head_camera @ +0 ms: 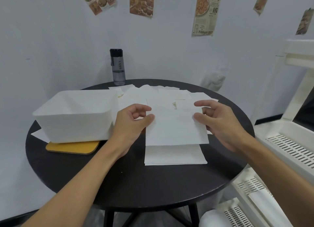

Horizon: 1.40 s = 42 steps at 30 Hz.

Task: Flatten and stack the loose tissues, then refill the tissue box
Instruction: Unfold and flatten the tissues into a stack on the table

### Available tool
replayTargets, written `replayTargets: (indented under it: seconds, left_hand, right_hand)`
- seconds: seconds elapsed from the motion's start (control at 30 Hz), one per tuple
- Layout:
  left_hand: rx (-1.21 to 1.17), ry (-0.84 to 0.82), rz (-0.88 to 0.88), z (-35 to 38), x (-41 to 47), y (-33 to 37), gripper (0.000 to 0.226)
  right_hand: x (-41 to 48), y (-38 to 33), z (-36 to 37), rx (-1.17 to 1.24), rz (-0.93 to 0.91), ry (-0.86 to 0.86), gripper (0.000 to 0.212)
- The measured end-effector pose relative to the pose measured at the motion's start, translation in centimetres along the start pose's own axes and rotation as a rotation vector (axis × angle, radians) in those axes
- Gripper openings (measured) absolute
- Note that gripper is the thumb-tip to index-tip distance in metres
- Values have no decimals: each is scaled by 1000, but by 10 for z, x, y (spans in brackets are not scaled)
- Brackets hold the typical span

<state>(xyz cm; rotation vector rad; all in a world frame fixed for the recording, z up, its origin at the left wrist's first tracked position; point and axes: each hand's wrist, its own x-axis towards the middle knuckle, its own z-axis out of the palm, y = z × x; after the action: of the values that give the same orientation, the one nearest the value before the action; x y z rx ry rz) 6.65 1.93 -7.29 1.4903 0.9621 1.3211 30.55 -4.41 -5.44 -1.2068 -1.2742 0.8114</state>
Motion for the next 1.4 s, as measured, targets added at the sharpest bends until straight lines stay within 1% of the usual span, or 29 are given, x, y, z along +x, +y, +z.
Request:
replayTargets:
  seconds: [0.1,0.23,0.4,0.53,0.67,0.8,0.87,0.93,1.0,1.13,1.23,1.4]
  left_hand:
    - [85,-32,35,-1,-5,2,13]
    - [171,-82,51,-5,-9,0,11]
    - [262,-103,93,-8,-9,-5,11]
    - [343,-166,95,-9,-9,-12,12]
    - [551,-220,143,-12,-12,-15,13]
    - [685,-417,177,-12,-15,-15,20]
    - [706,-496,152,-12,-17,-17,26]
    - [740,-542,132,-13,-16,-19,34]
    - [763,-558,131,-14,-15,-22,39]
    - [787,-540,107,-12,-17,-18,26]
    - [800,-531,103,-11,-18,-16,24]
    - [792,-545,114,-13,-15,-19,44]
  right_hand:
    - [-2,2,-2,-96,22,-1,21]
    - [-5,9,-2,-212,59,-43,2]
    - [-10,14,-3,-409,58,-99,8]
    - [-7,20,-6,-585,32,-138,4]
    - [-4,27,-13,-725,-11,-141,5]
    - [0,33,-24,-818,-32,-75,9]
    - [3,39,-30,-863,-40,-57,17]
    - [7,46,-37,-879,-29,-63,25]
    - [10,49,-41,-903,-19,-66,28]
    - [18,44,-41,-979,-50,-71,26]
    - [21,40,-38,-1028,-62,-87,20]
    - [23,39,-37,-1035,-82,-101,16]
